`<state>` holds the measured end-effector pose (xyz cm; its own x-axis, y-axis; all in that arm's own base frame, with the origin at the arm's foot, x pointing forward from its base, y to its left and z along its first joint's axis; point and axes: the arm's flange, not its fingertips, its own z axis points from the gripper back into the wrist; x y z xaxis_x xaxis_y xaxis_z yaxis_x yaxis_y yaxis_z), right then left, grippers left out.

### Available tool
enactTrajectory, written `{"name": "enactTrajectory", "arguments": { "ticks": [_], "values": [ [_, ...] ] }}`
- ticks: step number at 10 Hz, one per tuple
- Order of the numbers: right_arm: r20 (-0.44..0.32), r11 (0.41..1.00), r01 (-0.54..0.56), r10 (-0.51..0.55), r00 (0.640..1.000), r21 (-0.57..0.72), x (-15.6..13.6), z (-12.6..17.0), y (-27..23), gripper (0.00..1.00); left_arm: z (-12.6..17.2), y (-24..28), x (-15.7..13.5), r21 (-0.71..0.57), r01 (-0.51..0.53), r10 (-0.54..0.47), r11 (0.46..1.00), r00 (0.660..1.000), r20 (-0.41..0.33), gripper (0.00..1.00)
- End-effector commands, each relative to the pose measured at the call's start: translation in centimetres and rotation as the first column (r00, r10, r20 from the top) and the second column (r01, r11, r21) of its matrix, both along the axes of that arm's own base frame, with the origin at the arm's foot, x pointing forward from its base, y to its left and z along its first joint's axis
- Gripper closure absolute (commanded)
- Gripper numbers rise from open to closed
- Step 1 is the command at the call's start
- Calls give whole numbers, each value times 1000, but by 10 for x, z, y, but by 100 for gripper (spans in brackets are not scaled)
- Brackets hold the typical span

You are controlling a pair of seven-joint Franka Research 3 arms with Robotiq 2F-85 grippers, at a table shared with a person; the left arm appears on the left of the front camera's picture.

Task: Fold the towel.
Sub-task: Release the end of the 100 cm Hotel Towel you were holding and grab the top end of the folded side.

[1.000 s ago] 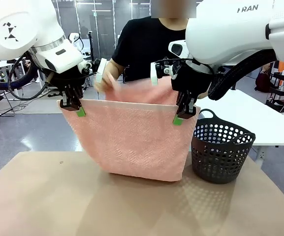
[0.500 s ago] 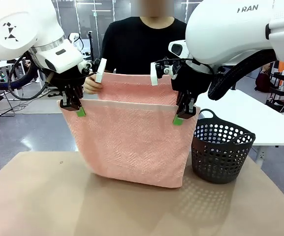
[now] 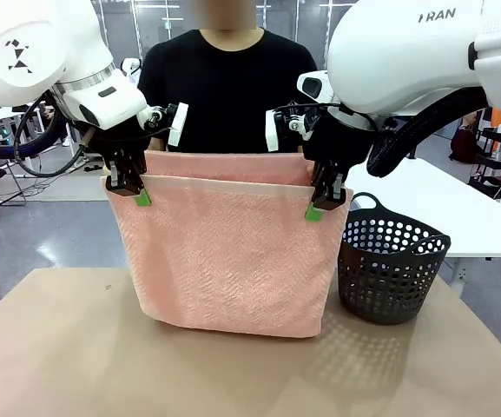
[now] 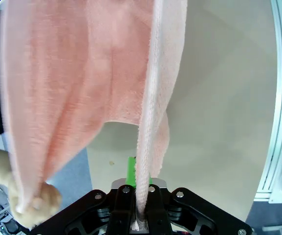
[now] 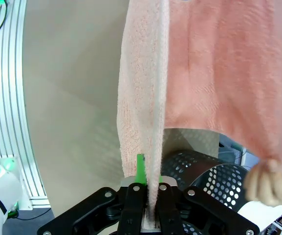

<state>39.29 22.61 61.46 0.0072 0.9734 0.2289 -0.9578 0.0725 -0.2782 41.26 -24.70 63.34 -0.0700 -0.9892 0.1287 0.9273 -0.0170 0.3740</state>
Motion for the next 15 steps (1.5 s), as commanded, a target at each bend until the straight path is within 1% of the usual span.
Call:
{"name": "enactTrajectory", "arguments": {
  "ticks": [1, 13, 14, 15],
  "values": [
    [3, 1000, -3, 3, 1000, -4, 1, 0, -2, 100, 1, 1, 1, 15, -12, 12, 1000, 1000, 12, 100],
    [3, 1000, -3, 3, 1000, -4, 1, 0, -2, 100, 1, 1, 1, 15, -12, 12, 1000, 1000, 12, 100],
    [0, 1000, 0, 0, 1000, 0, 0, 0, 0, 97, 0, -1, 0, 0, 1, -1, 1000, 1000, 1, 95],
    [11, 1000, 4, -4, 1000, 13, 0, 0, 0, 65, 2, 0, -1, -14, 6, -6, 1000, 1000, 7, 60]
  ]
}}
